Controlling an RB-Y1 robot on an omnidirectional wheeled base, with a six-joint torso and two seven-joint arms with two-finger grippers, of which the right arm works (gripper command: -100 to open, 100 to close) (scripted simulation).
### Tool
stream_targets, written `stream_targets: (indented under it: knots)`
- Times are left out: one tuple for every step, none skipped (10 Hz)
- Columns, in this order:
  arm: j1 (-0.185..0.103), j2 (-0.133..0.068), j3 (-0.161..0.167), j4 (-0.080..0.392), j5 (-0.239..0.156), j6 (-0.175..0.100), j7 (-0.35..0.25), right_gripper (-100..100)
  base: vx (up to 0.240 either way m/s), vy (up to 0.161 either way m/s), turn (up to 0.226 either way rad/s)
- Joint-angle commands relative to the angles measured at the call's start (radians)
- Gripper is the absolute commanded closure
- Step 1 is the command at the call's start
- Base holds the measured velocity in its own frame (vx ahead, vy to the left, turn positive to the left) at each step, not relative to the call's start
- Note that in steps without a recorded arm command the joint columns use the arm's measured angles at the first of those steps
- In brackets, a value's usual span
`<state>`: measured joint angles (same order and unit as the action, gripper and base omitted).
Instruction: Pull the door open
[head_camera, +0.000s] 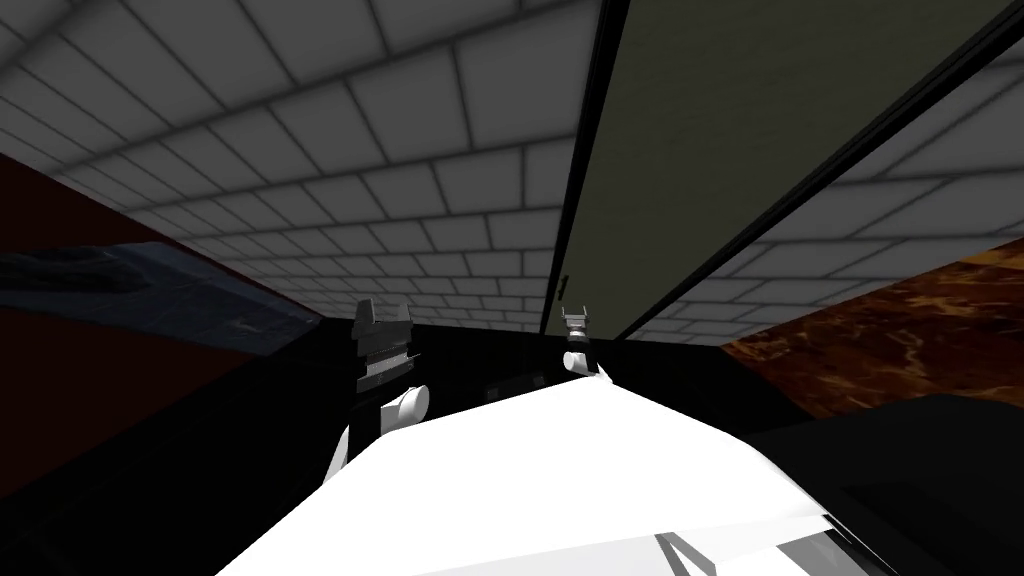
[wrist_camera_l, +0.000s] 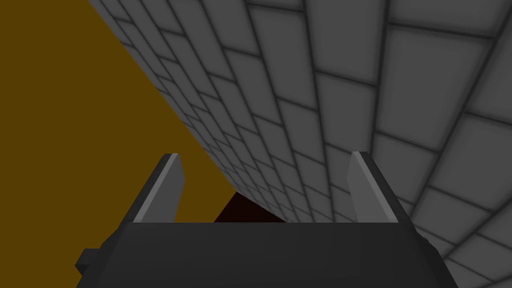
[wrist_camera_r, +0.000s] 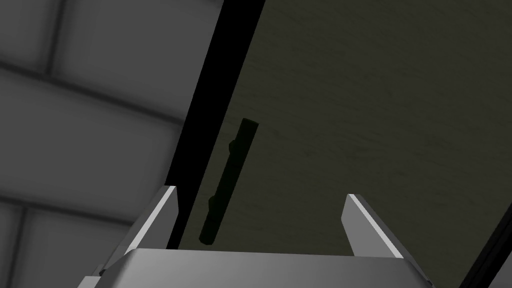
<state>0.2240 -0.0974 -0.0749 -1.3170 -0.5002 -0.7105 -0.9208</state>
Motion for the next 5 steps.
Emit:
stream_targets:
  knots:
    - [-0.012,0.001,-0.005,0.038,-0.017,-0.008,-0.03,-100,0.058,-0.136,0.225]
    - [-0.017,0.002,-0.007,0.057,-0.024,-0.013,-0.043,-100,0.02,-0.12,0.151]
    - [-0.021,0.003,-0.008,0.075,-0.031,-0.018,-0.056,-100,0.016,-0.105,0.133]
    - [-0.025,0.004,-0.009,0.093,-0.038,-0.023,-0.069,-100,0.023,-0.093,0.169]
    - [-0.029,0.005,-0.011,0.111,-0.045,-0.028,-0.082,-100,0.023,-0.097,0.157]
